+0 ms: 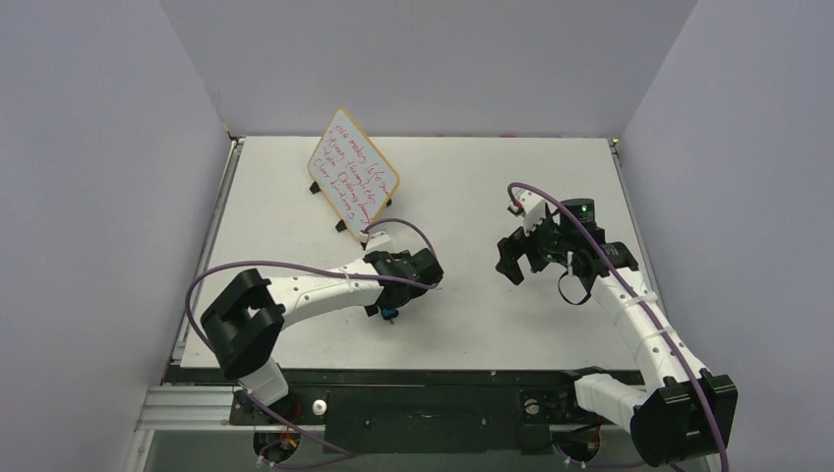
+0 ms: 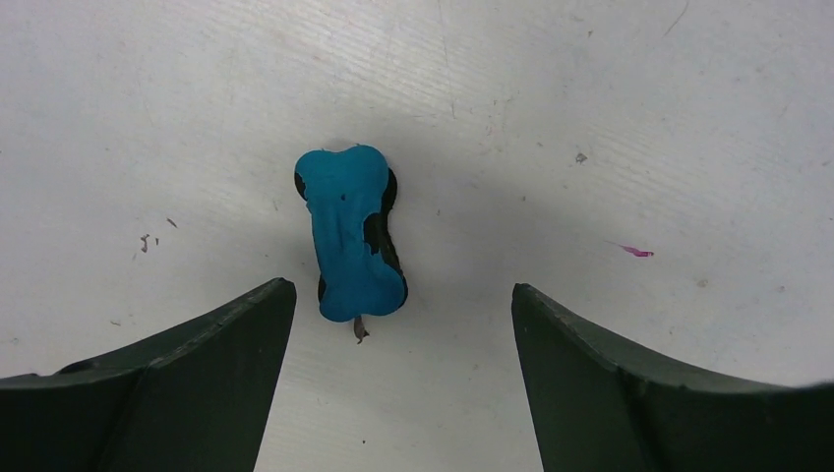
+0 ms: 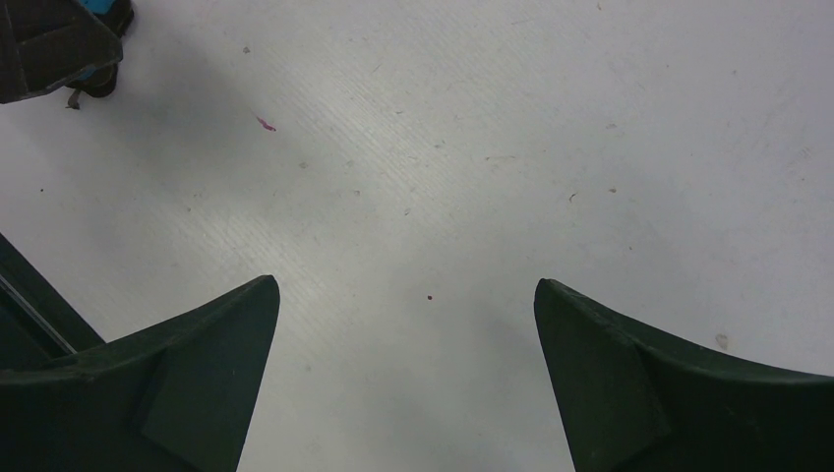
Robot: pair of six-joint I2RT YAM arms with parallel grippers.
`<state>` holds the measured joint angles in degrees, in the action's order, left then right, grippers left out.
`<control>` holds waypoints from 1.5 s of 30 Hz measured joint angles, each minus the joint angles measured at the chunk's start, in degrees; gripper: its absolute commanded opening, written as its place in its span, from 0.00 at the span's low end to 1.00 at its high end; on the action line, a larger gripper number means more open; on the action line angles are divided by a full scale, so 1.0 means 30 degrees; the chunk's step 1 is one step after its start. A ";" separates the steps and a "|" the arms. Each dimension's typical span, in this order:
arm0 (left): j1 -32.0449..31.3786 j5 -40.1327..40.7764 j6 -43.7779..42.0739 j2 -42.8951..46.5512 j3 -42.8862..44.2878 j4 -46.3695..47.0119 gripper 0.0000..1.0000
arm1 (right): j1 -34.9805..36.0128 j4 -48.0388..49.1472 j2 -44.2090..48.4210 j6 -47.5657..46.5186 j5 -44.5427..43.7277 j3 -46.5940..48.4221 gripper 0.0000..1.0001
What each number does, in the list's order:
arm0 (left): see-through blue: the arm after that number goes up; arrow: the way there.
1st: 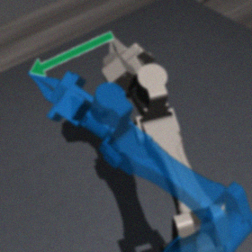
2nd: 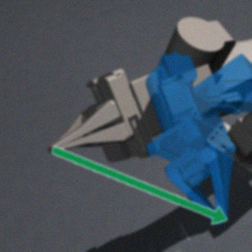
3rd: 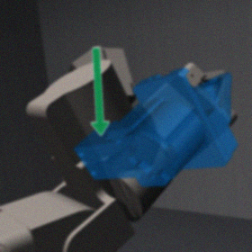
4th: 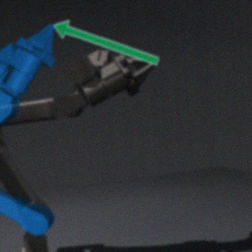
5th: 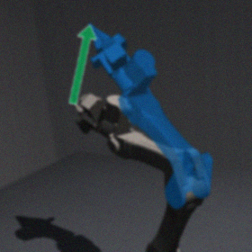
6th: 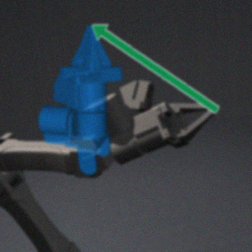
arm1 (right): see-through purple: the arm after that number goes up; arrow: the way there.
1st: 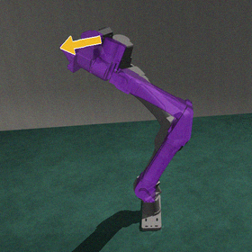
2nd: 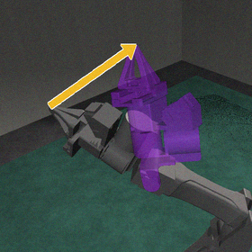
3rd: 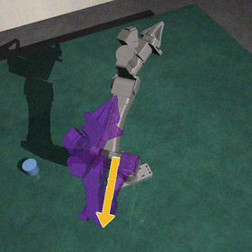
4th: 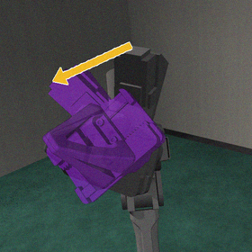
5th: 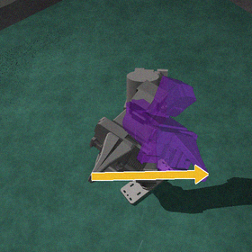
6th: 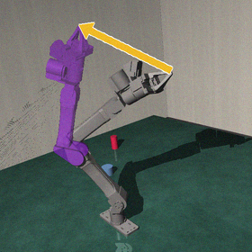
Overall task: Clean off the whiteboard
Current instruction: Pick up the whiteboard eraser from the center of the board.
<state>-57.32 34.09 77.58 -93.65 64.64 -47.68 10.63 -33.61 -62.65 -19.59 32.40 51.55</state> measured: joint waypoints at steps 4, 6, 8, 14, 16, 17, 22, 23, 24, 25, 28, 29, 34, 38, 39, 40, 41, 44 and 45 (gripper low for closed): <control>0.0007 0.0262 0.1144 -0.0605 -0.0058 -0.0240 0.69 | 0.0007 -0.0036 0.0000 -0.0058 -0.0015 0.0000 0.98; 0.0058 0.0277 0.1457 -0.0634 -0.0284 -0.0168 0.64 | 0.0007 -0.0058 0.0000 -0.0058 -0.0015 0.0000 0.98; 0.0168 0.0248 0.1647 -0.0656 -0.0648 -0.0029 0.60 | 0.0007 -0.0087 0.0000 -0.0058 -0.0022 0.0015 0.98; 0.0976 -0.0087 0.1996 -0.0889 -0.2076 0.0561 0.56 | 0.0000 -0.0124 0.0000 -0.0051 -0.0051 0.0066 0.98; 0.1078 -0.0095 0.2011 -0.0933 -0.2273 0.0627 0.55 | 0.0000 -0.0124 0.0000 -0.0051 -0.0073 0.0066 0.98; 0.1086 -0.0102 0.2004 -0.0933 -0.2302 0.0685 0.54 | 0.0000 -0.0124 0.0000 -0.0044 -0.0087 0.0066 0.98; 0.1086 -0.0182 0.1945 -0.0940 -0.2302 0.1239 0.48 | -0.0015 -0.0124 -0.0007 -0.0051 -0.0160 0.0073 0.97; 0.1086 -0.0219 0.1923 -0.0940 -0.2302 0.1326 0.47 | -0.0015 -0.0124 -0.0007 -0.0051 -0.0160 0.0066 0.97; 0.1086 -0.0270 0.1902 -0.0940 -0.2302 0.1421 0.46 | -0.0015 -0.0124 -0.0007 -0.0051 -0.0168 0.0066 0.97; 0.1086 -0.0328 0.1865 -0.0940 -0.2302 0.1508 0.45 | -0.0015 -0.0124 -0.0007 -0.0051 -0.0168 0.0066 0.97; 0.1086 -0.0437 0.1770 -0.0954 -0.2302 0.1683 0.41 | -0.0015 -0.0131 -0.0007 -0.0051 -0.0168 0.0066 0.97; 0.1086 -0.0459 0.1719 -0.0976 -0.2302 0.1734 0.40 | -0.0015 -0.0131 -0.0007 -0.0051 -0.0168 0.0073 0.97; 0.1086 -0.0539 0.1464 -0.1093 -0.2302 0.1960 0.28 | -0.0029 -0.0138 -0.0015 -0.0051 -0.0168 0.0066 0.97; 0.1086 -0.0590 0.1297 -0.1129 -0.2302 0.2084 0.19 | -0.0029 -0.0146 -0.0015 -0.0051 -0.0168 0.0073 0.97; 0.1086 -0.0590 0.1275 -0.1129 -0.2302 0.2113 0.17 | -0.0029 -0.0146 -0.0022 -0.0051 -0.0168 0.0073 0.97; 0.1086 -0.0590 0.1202 -0.1129 -0.2302 0.2135 0.16 | -0.0029 -0.0146 -0.0036 -0.0051 -0.0168 0.0073 0.97; 0.1086 -0.0590 0.1093 -0.1129 -0.2302 0.2149 0.12 | -0.0029 -0.0146 -0.0051 -0.0051 -0.0168 0.0073 0.97; 0.1100 -0.0590 0.0590 -0.1027 -0.2463 0.2477 0.01 | -0.0029 -0.0197 -0.0160 -0.0051 -0.0160 0.0073 0.97; 0.1129 -0.0605 0.0328 -0.0889 -0.2572 0.2637 0.00 | -0.0029 -0.0211 -0.0189 -0.0051 -0.0160 0.0073 0.97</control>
<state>-53.93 32.27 78.56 -96.31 56.93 -39.77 10.55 -34.24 -63.22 -19.75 31.92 51.77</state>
